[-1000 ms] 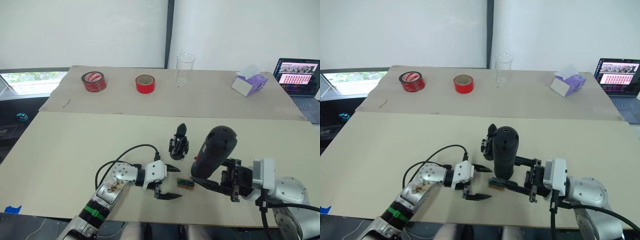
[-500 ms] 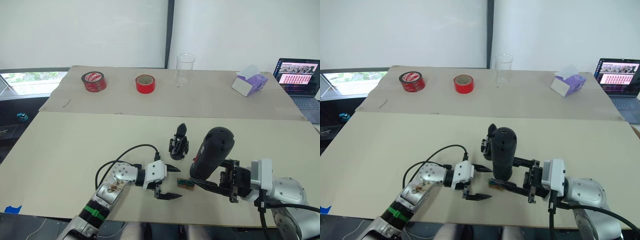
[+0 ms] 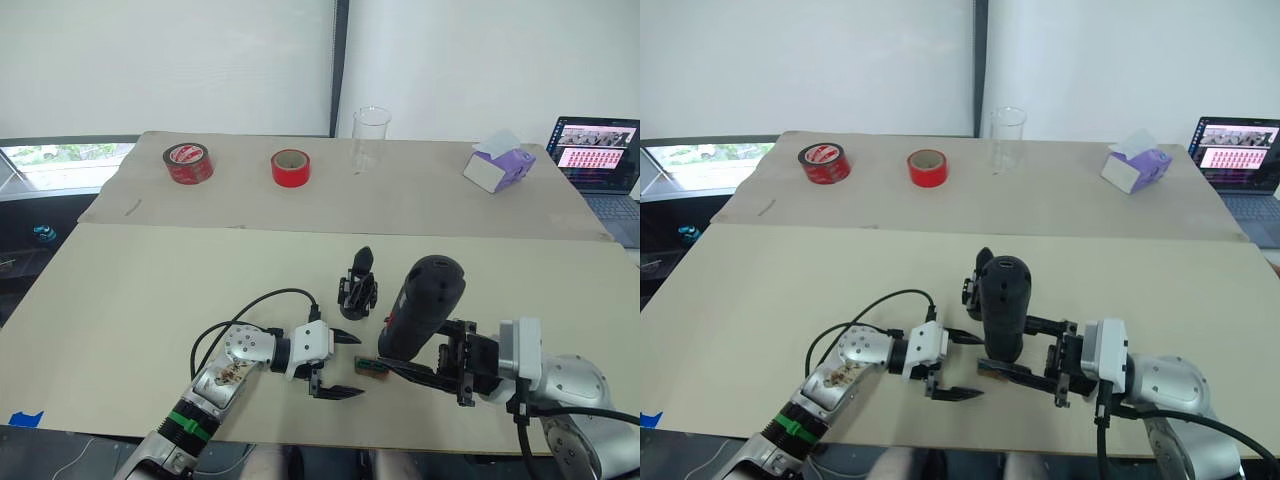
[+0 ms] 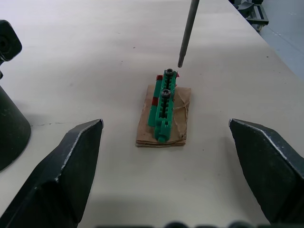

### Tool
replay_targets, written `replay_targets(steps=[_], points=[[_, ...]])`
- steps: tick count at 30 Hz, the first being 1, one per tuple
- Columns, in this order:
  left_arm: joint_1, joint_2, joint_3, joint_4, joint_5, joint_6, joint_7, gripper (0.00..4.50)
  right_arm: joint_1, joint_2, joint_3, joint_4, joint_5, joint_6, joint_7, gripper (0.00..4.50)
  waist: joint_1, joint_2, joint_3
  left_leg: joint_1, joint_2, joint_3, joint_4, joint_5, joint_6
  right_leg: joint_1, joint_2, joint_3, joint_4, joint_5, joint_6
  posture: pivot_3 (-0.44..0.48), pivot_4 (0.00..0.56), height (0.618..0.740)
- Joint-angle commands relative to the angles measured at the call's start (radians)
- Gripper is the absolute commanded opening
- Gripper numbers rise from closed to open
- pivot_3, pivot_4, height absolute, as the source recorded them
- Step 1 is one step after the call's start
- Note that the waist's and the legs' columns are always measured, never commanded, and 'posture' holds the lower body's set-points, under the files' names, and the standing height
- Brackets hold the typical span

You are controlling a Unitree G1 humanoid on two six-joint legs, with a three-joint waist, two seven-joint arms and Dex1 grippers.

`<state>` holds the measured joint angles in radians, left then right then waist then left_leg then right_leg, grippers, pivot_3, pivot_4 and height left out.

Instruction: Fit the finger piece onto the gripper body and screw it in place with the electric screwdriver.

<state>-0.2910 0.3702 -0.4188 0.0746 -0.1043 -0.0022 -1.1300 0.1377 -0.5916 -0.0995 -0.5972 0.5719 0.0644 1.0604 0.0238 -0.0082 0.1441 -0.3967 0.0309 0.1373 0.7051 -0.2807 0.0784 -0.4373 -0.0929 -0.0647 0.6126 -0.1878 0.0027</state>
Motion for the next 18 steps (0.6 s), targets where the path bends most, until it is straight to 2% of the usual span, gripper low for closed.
replay_targets(steps=[1,18], points=[[0.017,0.002,-0.031,0.018,0.018,0.008,-0.002,4.5,-0.006,-0.005,-0.019,-0.027,0.019,-0.032,-0.003,1.93,0.0,0.0,0.0,0.0,0.0,0.0,0.0,0.0,0.0,0.0,0.0,0.0,0.0,0.0,0.0,0.0,0.15,0.74],[0.021,0.0,-0.04,0.018,0.017,0.007,-0.001,4.5,-0.002,-0.003,-0.037,-0.013,0.028,-0.043,0.004,1.93,0.0,0.0,0.0,0.0,0.0,0.0,0.0,0.0,0.0,0.0,0.0,0.0,0.0,0.0,0.0,0.0,0.15,0.74]])
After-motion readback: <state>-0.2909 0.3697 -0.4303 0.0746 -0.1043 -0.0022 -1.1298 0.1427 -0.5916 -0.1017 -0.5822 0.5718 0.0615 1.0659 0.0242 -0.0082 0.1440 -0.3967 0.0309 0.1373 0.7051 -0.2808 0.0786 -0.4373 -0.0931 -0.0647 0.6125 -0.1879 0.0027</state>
